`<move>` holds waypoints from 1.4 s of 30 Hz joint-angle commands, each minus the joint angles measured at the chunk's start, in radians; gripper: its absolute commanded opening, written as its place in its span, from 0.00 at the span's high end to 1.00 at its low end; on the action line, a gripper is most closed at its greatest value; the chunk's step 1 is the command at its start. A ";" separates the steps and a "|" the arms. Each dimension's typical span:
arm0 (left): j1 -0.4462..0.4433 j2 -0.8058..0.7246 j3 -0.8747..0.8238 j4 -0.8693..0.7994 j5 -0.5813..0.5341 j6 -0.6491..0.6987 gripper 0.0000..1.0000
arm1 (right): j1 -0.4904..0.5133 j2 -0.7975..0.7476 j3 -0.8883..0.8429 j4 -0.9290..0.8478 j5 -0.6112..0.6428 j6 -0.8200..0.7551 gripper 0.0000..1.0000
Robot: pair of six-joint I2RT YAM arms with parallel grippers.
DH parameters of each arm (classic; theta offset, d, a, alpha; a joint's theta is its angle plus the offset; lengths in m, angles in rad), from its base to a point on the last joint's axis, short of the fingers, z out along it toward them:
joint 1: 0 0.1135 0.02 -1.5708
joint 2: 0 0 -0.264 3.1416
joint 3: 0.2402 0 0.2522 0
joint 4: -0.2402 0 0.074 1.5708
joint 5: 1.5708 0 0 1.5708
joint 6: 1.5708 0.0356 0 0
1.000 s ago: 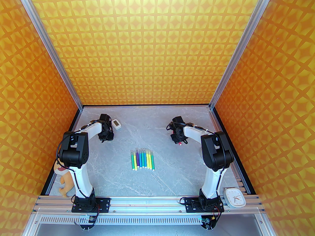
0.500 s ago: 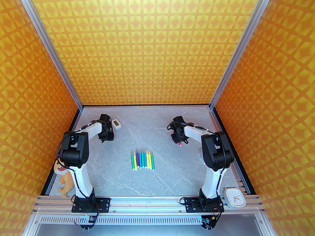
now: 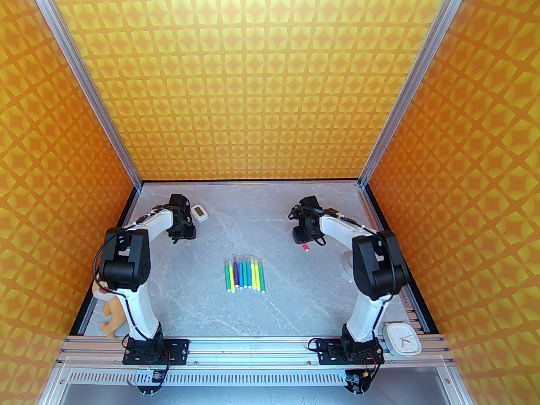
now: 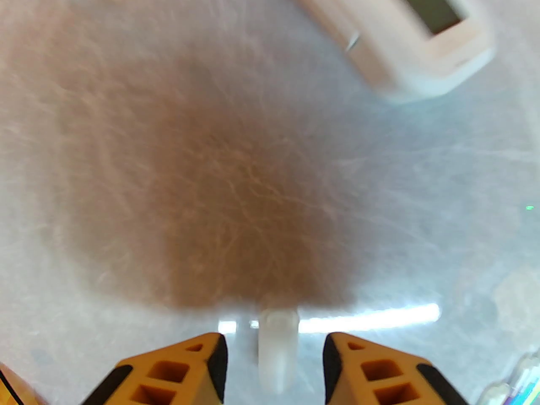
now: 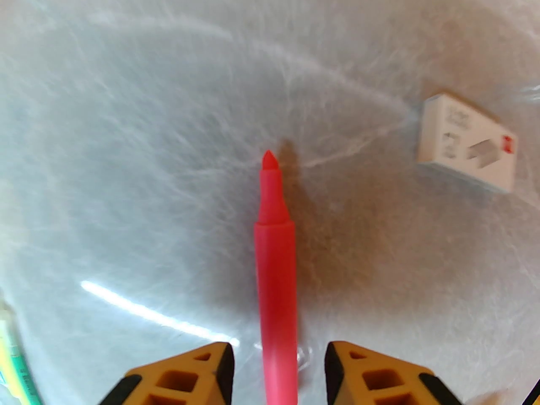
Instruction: Open the pen caps
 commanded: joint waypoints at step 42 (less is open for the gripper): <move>-0.058 -0.718 -0.481 0.176 0.284 -0.150 0.23 | 0.587 -0.166 -0.245 0.007 -0.008 0.542 0.45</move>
